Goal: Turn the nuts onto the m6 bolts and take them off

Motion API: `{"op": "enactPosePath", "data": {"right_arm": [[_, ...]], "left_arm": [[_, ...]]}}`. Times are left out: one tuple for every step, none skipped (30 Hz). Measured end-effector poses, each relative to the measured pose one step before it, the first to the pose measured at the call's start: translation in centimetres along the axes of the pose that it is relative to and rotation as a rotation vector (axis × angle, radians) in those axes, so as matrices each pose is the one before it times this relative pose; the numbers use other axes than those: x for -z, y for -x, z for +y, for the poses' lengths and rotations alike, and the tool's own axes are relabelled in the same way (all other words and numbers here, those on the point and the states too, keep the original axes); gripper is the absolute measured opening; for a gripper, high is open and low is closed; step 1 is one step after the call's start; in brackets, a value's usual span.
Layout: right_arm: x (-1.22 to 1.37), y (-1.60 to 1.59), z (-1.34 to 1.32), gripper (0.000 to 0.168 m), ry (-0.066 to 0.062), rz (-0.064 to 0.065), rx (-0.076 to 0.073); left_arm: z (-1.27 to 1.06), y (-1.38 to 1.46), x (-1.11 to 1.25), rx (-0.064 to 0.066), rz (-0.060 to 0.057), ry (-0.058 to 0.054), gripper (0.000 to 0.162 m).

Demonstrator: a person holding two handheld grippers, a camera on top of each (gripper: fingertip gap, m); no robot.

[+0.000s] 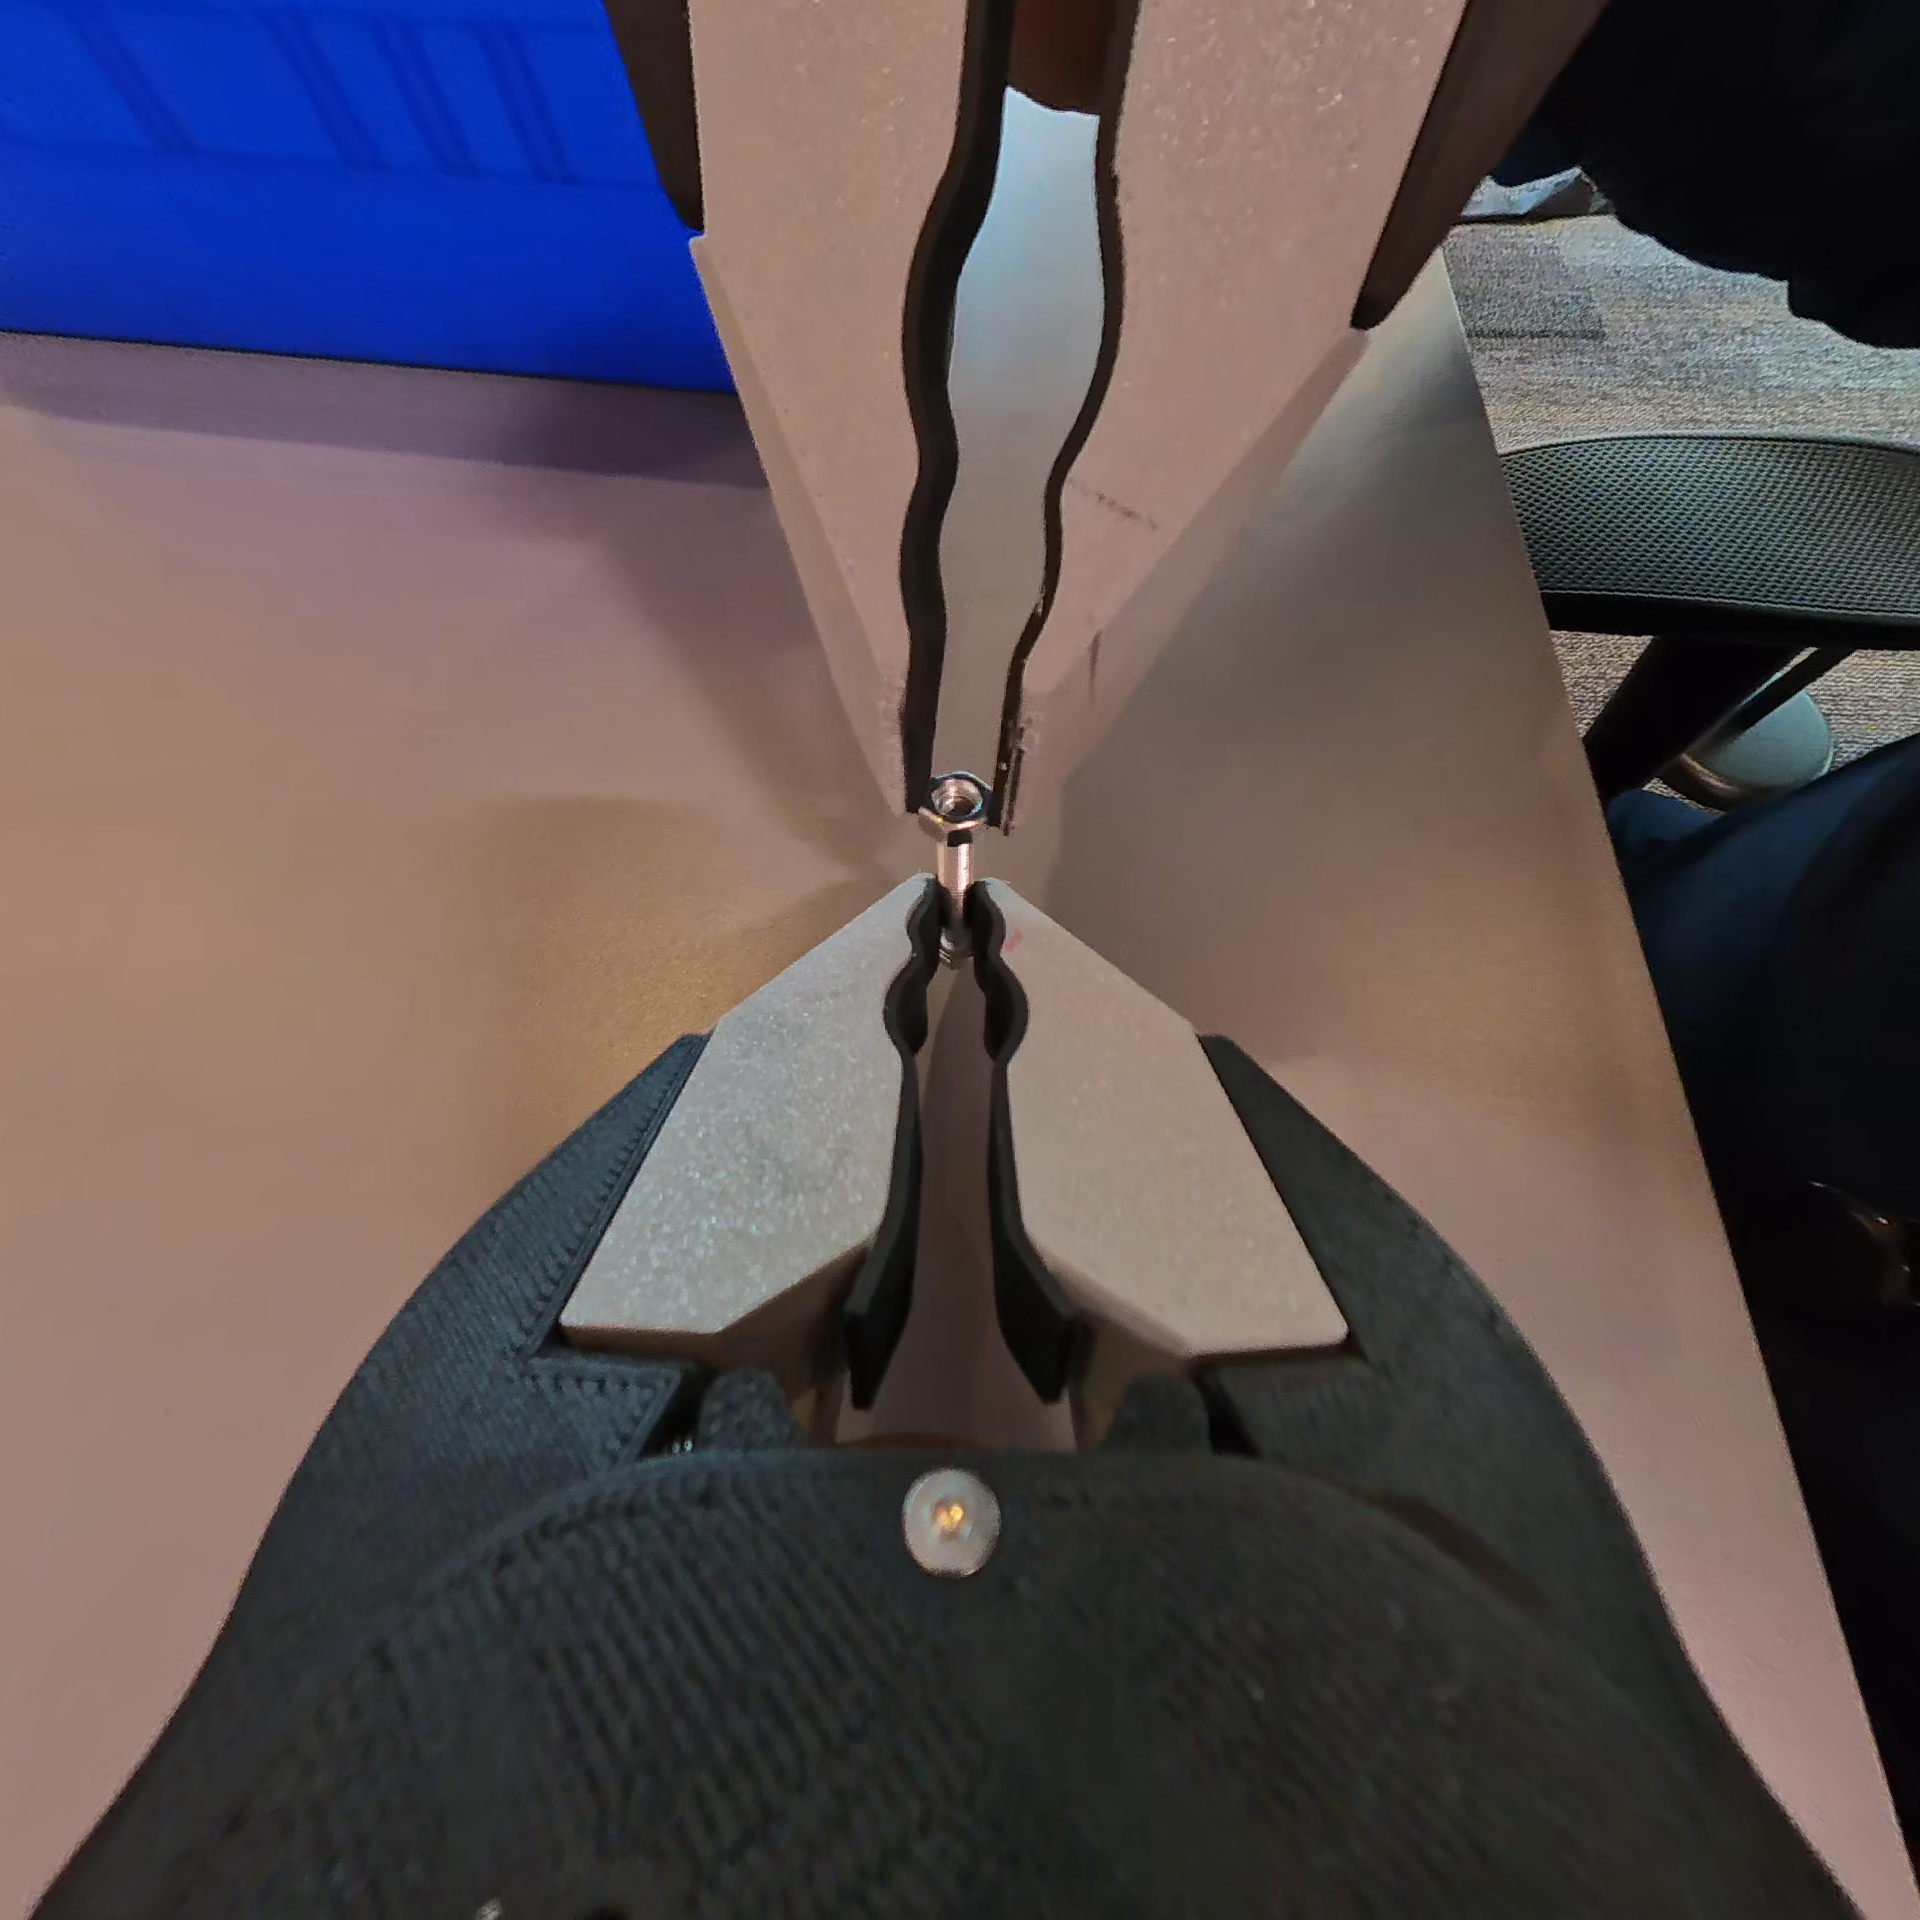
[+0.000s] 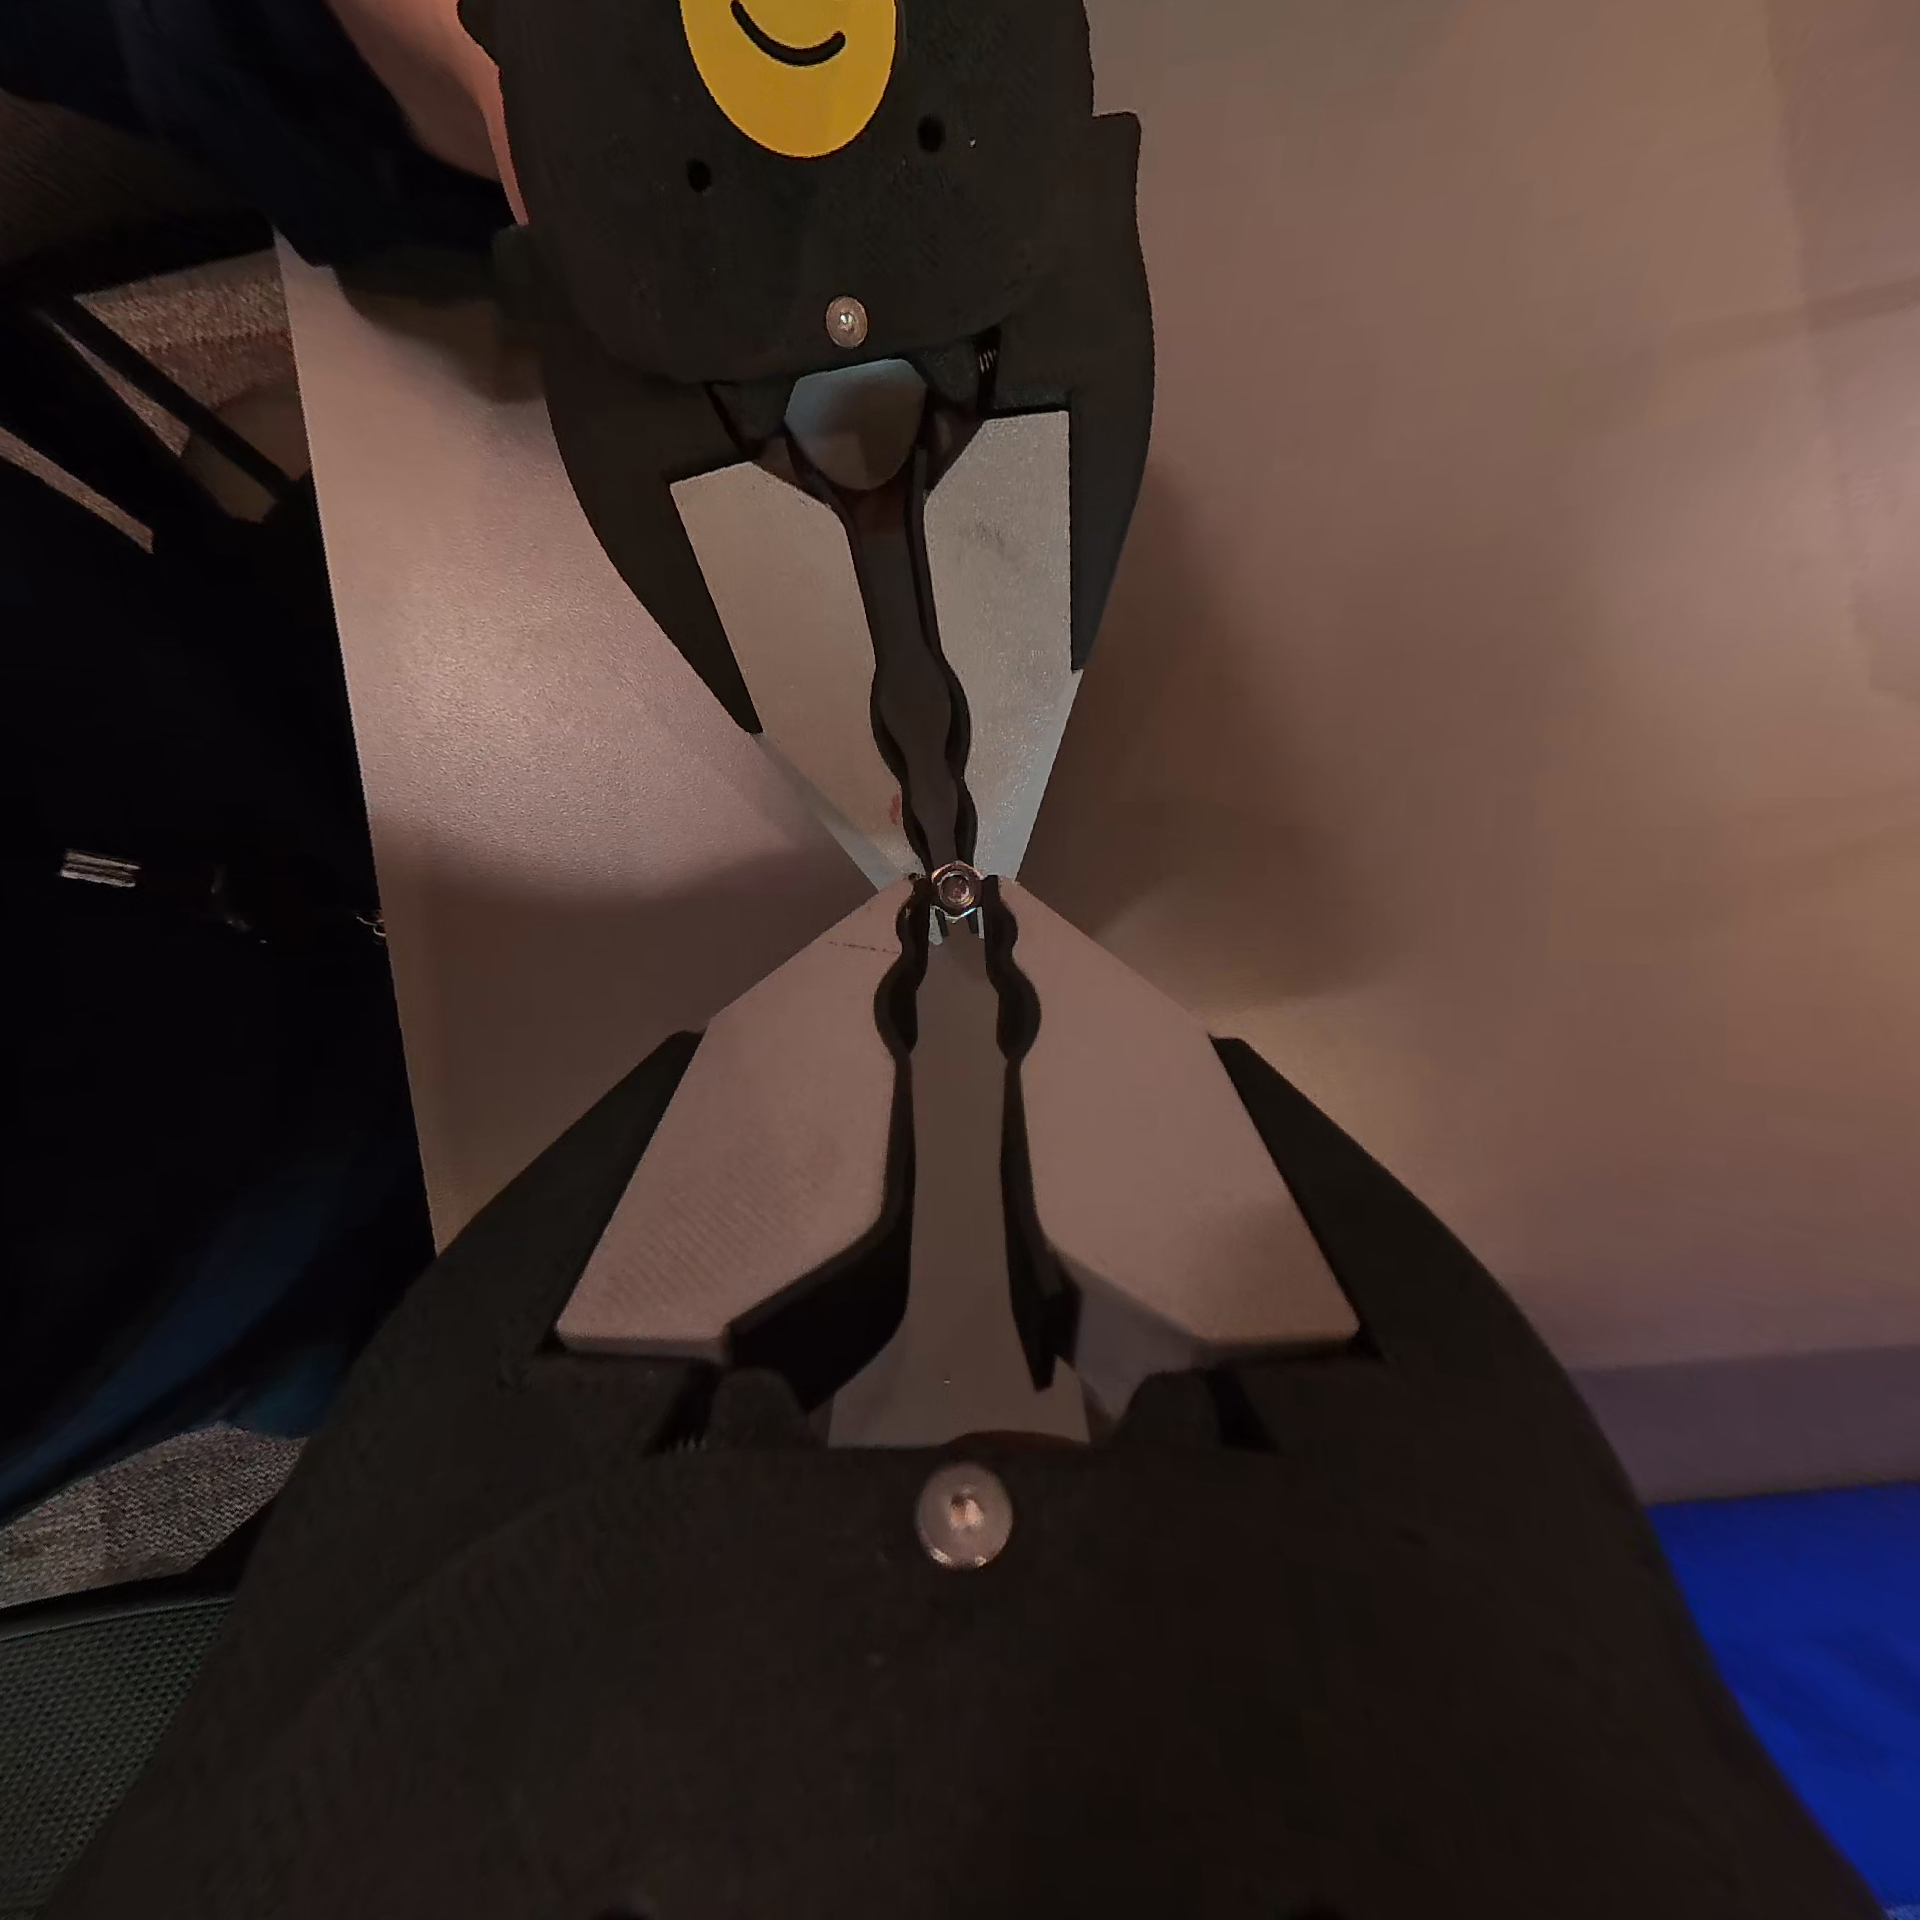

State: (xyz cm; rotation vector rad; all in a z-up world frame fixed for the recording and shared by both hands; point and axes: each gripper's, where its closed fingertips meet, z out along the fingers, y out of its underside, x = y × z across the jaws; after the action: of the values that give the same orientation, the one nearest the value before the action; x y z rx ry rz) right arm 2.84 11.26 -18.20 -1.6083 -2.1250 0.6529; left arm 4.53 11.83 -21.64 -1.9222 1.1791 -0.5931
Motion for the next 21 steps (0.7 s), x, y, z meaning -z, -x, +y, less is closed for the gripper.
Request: {"op": "enactPosePath", "data": {"right_arm": [[-0.004,0.007,0.015,0.007,0.0006,-0.0003,-0.0004],[-0.001,0.004,0.017,0.007,0.0004,0.0004,0.0004],[0.000,0.005,0.019,0.007,0.0005,0.0004,0.0003],[0.010,-0.010,0.015,0.007,0.0004,0.0003,-0.0001],[0.008,0.003,0.013,0.007,0.0002,-0.0003,-0.0008],[0.016,-0.002,0.009,0.007,0.0006,-0.0012,-0.0015],[0.007,0.007,0.013,0.007,0.0008,-0.0009,-0.0005],[0.003,0.002,0.010,0.007,0.0014,0.0003,0.0002],[-0.002,0.004,0.000,0.007,0.0009,0.0006,0.0006],[-0.004,0.006,-0.004,0.007,0.0006,0.0003,0.0009],[0.007,0.017,-0.001,0.007,0.0018,-0.0004,0.0003],[-0.003,0.014,0.005,0.007,0.0024,-0.0004,0.0003],[0.006,0.005,0.001,0.007,0.0025,-0.0004,0.0015],[0.021,0.001,-0.036,0.007,0.0014,0.0010,0.0021],[0.031,-0.020,-0.041,0.007,0.0006,0.0015,0.0015],[0.016,0.001,-0.044,0.007,0.0011,0.0000,0.0009],[0.009,0.011,-0.035,0.007,0.0012,-0.0011,0.0002],[0.005,0.017,-0.021,0.007,0.0019,-0.0009,0.0005],[-0.012,0.011,0.011,0.007,0.0031,0.0000,0.0012],[-0.023,0.005,0.008,0.007,0.0020,0.0005,0.0014],[-0.031,0.004,-0.011,0.007,-0.0001,0.0005,0.0007]], "left_arm": [[-0.001,0.002,0.002,-0.0005,-0.0005,-0.0003,0.004],[-0.018,-0.007,0.005,0.0005,0.0006,-0.0011,0.004],[-0.015,-0.004,0.014,0.0012,0.0013,-0.0014,0.004],[-0.014,-0.003,0.014,0.0013,0.0012,-0.0013,0.004],[-0.006,-0.011,-0.001,0.0009,0.0013,-0.0006,0.004],[-0.001,-0.001,0.002,0.0002,0.0009,-0.0003,0.004],[0.005,-0.009,-0.012,-0.0002,0.0004,0.0001,0.004],[0.009,-0.004,0.004,0.0000,0.0003,0.0006,0.004],[-0.002,-0.005,-0.001,0.0003,0.0002,-0.0002,0.004],[0.001,-0.010,0.005,0.0003,0.0009,-0.0003,0.004],[0.015,-0.022,-0.005,0.0006,0.0019,0.0007,0.004],[0.022,-0.024,-0.023,0.0008,0.0019,0.0015,0.004],[0.006,-0.015,-0.001,-0.0003,0.0008,0.0008,0.004],[0.015,-0.004,-0.005,-0.0004,-0.0005,0.0006,0.004],[-0.002,0.013,-0.001,0.0001,-0.0010,-0.0001,0.004],[-0.008,0.006,0.010,0.0003,-0.0003,-0.0004,0.004],[-0.001,0.007,0.004,0.0002,-0.0003,-0.0004,0.004],[-0.013,0.004,0.006,-0.0001,-0.0009,-0.0005,0.004],[0.001,-0.009,0.003,-0.0005,0.0002,-0.0001,0.004],[-0.001,0.015,-0.001,0.0003,-0.0012,-0.0001,0.004],[-0.004,0.012,-0.004,0.0002,-0.0003,-0.0001,0.004]]}}
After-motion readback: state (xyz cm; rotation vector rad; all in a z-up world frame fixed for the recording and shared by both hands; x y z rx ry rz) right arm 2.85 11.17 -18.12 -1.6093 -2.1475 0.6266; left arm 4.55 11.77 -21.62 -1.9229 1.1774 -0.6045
